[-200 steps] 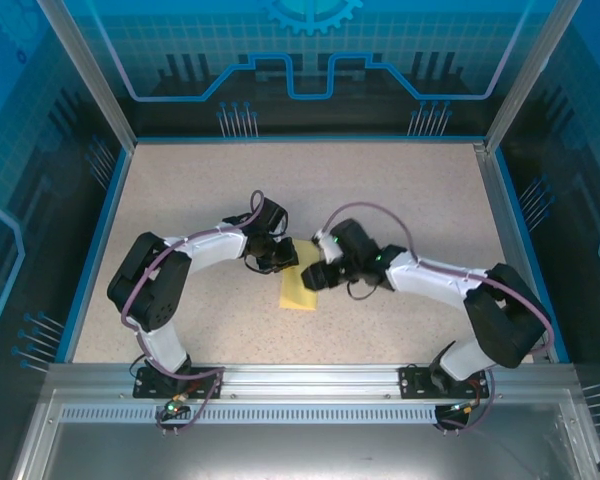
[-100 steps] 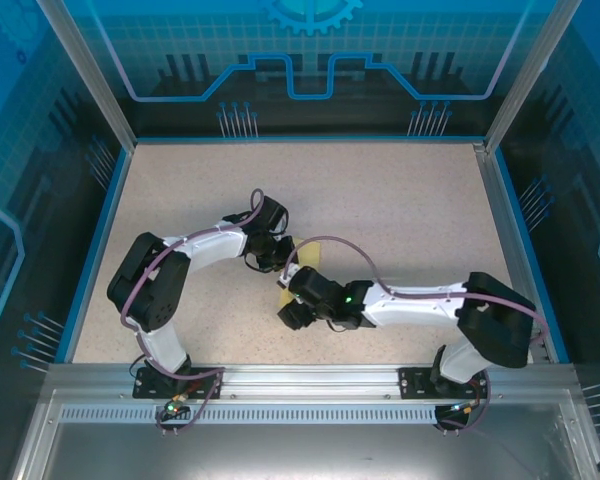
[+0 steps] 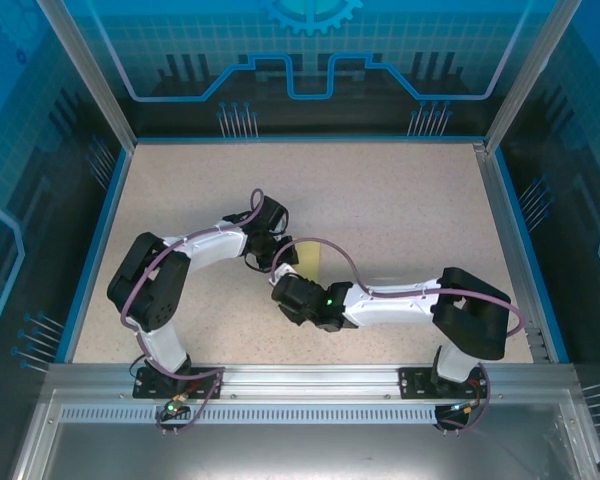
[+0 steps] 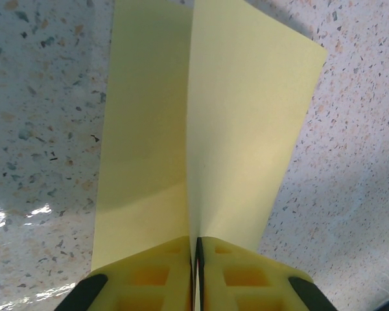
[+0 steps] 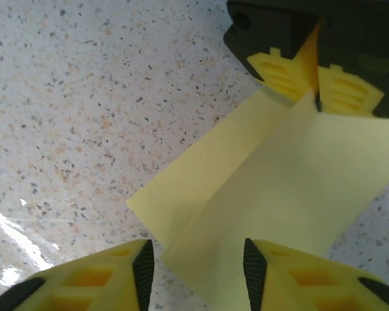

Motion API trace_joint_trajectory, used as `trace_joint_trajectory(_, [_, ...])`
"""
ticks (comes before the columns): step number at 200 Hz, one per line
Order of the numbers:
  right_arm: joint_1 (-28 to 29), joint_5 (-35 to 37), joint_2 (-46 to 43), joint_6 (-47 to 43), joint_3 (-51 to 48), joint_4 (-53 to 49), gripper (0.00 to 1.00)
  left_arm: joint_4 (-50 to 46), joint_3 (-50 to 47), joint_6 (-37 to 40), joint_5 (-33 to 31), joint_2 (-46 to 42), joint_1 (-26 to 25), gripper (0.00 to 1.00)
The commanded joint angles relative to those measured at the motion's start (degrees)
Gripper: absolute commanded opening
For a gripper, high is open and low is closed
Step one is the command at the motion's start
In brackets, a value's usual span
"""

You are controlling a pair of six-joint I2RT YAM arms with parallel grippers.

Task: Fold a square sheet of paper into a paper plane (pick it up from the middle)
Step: Fold the triangle a second time at the center of the table.

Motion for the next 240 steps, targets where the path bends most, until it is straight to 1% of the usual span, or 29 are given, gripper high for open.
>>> trace_joint_trajectory(1, [0.7, 1.8, -0.3, 0.6, 1.6, -1.7, 0.32, -1.5, 1.7, 0.5, 0.5, -0.6, -0.3, 0.12])
trace_joint_trajectory(26, [-0.2, 0.0, -1.9, 0.7, 1.6, -1.9, 0.17, -1.6, 1.6, 0.5, 0.3, -1.2, -0.2, 0.14])
trace_joint_trajectory(47, [-2.3, -4.2, -3.5, 0.9, 0.1, -0.8, 0.08, -1.6, 1.5, 0.3, -0.1, -2.0, -0.3, 0.20])
trace_joint_trajectory(65, [-5.0, -10.6, -4.8, 0.8, -2.3, 1.8, 0.05, -1.8, 1.3, 0.3, -1.3, -2.9, -0.3, 0.24])
trace_joint_trajectory(76, [-7.1, -15.9, -6.1, 0.5, -2.9, 4.1, 0.04, -2.0, 1.1, 0.0, -2.1, -3.6, -0.3, 0.30])
trace_joint_trajectory(82, [-8.1, -18.2, -6.6, 0.8, -5.2, 5.1, 0.02, -2.0, 0.8, -0.2, -2.5, -4.0, -0.2, 0.34])
trace_joint_trajectory(86, [-9.0, -20.0, -7.0, 0.8, -5.8, 6.0, 0.02, -2.0, 0.7, -0.4, -2.9, -4.3, -0.2, 0.37])
trace_joint_trajectory(105, [-13.4, -27.8, -8.7, 1.7, -9.2, 10.0, 0.02, -2.1, -0.4, -1.1, -4.5, -6.0, -0.3, 0.40])
trace_joint_trajectory(113, [-15.1, -31.4, -9.2, 1.7, -10.6, 11.9, 0.02, -2.1, -0.9, -1.4, -5.3, -6.7, -0.3, 0.47])
trace_joint_trajectory(133, [-19.4, -40.8, -9.1, 1.3, -11.7, 13.6, 0.03, -2.1, -2.0, -1.7, -6.3, -8.4, -0.3, 0.50])
trace_joint_trajectory(144, [-21.0, -42.7, -8.8, 1.1, -11.8, 13.5, 0.03, -2.3, -2.3, -1.7, -6.7, -9.1, -0.3, 0.51])
trace_joint_trajectory(180, [-26.2, -52.3, -6.3, -0.4, -11.4, 15.0, 0.04, -2.5, -2.9, -1.5, -6.1, -10.0, -0.3, 0.51])
trace_joint_trajectory(198, [-28.2, -54.9, -4.5, -0.8, -10.9, 14.9, 0.06, -2.2, -3.6, -1.6, -5.7, -10.7, -0.3, 0.50])
trace_joint_trajectory(212, [-29.7, -55.5, -3.7, -0.1, -10.8, 15.3, 0.06, -2.3, -4.2, -1.7, -5.7, -11.3, -0.3, 0.50])
trace_joint_trajectory(240, [-32.0, -60.6, -0.6, -0.6, -9.7, 16.0, 0.07, -2.3, -4.9, -1.9, -5.6, -12.0, -0.3, 0.49])
